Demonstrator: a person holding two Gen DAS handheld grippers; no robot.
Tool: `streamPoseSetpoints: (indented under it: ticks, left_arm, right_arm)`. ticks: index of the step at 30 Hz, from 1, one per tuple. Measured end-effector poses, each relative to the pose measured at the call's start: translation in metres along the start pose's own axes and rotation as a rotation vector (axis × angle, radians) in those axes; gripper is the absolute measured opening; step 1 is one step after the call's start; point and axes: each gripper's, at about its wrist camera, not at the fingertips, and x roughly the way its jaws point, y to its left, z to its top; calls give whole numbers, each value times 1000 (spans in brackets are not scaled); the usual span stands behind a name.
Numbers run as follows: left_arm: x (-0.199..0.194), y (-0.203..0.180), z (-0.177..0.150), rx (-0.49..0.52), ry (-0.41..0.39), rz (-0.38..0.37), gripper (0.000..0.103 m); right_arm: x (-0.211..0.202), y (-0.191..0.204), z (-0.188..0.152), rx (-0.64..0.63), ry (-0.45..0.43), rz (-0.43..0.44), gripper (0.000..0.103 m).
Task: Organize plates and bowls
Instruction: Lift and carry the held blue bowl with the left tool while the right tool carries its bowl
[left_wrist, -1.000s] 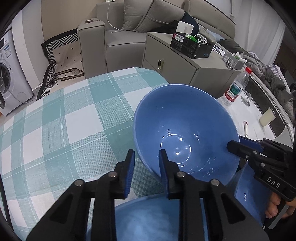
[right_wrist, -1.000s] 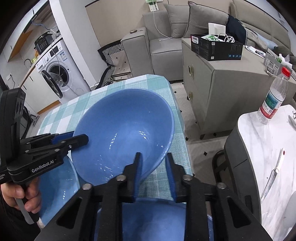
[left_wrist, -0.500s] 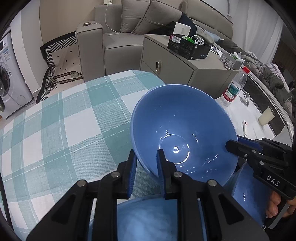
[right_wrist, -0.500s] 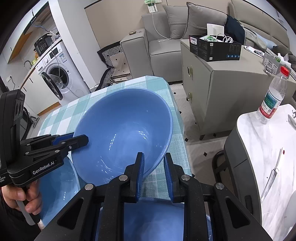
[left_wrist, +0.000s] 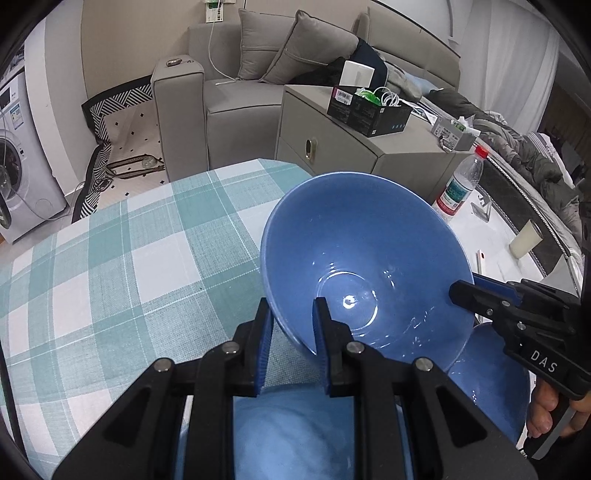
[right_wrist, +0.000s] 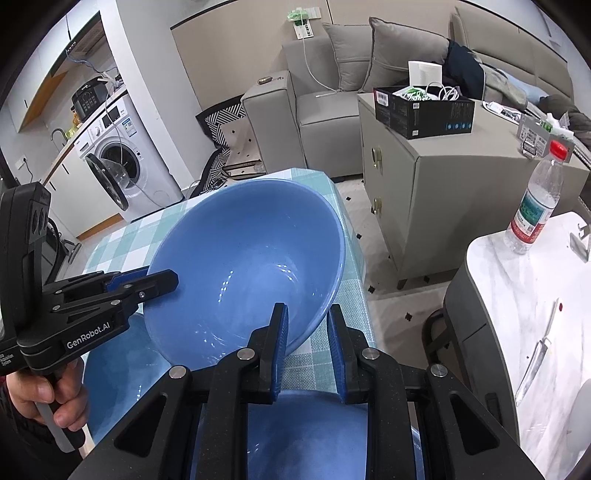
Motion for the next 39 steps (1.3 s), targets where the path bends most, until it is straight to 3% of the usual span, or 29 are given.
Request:
streamPoseSetpoints:
  ticks: [25,39]
  left_arm:
    - [-73,-8,-14,12,-98,-6,20]
    - [-102,-3,-34,3,-128,-9,20]
  right_arm:
    - [-89,32,-12,-5,-156,38,22]
    - [-115,53,-32,-28,-200,53,22]
